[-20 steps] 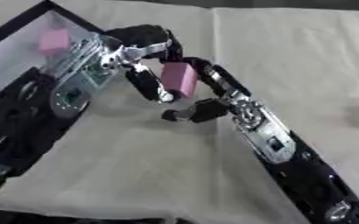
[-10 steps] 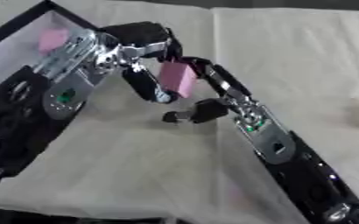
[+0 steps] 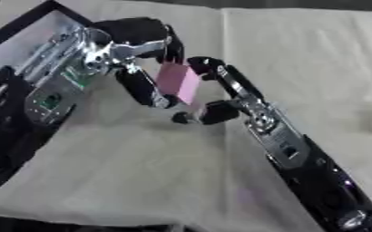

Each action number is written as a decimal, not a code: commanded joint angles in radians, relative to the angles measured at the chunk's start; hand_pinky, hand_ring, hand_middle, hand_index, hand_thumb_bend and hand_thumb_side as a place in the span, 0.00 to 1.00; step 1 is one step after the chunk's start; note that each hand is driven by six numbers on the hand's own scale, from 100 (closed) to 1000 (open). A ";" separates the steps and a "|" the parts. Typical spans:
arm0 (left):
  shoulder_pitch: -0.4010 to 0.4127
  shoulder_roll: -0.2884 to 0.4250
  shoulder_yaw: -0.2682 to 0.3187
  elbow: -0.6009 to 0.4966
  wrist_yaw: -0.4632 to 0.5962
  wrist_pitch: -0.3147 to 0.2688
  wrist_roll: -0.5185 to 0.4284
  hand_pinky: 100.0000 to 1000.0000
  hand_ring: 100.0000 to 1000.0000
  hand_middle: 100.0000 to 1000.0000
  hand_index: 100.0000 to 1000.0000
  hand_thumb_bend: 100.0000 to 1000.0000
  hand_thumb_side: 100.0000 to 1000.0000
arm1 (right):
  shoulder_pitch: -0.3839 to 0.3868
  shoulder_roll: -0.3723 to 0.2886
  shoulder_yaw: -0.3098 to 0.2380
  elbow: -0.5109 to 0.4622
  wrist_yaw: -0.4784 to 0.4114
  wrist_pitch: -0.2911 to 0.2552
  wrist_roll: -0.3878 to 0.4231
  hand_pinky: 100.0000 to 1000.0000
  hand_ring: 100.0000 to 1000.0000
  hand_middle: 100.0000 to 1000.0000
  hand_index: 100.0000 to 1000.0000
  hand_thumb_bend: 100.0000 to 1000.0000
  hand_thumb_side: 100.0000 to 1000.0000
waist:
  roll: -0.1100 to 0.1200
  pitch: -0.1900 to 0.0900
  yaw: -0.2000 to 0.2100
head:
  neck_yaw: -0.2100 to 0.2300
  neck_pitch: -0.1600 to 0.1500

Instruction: Pick up the objects with one hand, pass them to the other hand, and then place them into the box on the other side of the table.

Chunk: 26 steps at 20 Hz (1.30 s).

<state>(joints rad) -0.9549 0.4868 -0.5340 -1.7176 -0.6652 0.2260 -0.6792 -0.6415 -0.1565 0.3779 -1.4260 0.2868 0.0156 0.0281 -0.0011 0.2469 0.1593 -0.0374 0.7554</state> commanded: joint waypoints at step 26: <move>0.127 0.398 0.273 -0.001 0.135 0.192 0.140 0.70 0.58 0.46 0.37 0.14 0.00 | -0.022 -0.048 -0.005 -0.124 -0.060 0.031 -0.022 0.82 0.82 0.76 0.85 0.74 0.08 | -0.016 -0.024 -0.013 | 0.089 -0.011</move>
<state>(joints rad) -0.8158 0.8431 -0.2850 -1.7234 -0.5230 0.4177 -0.5507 -0.6441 -0.1910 0.3764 -1.5203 0.2325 0.0447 0.0083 -0.0206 0.2457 0.1463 0.0459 0.7545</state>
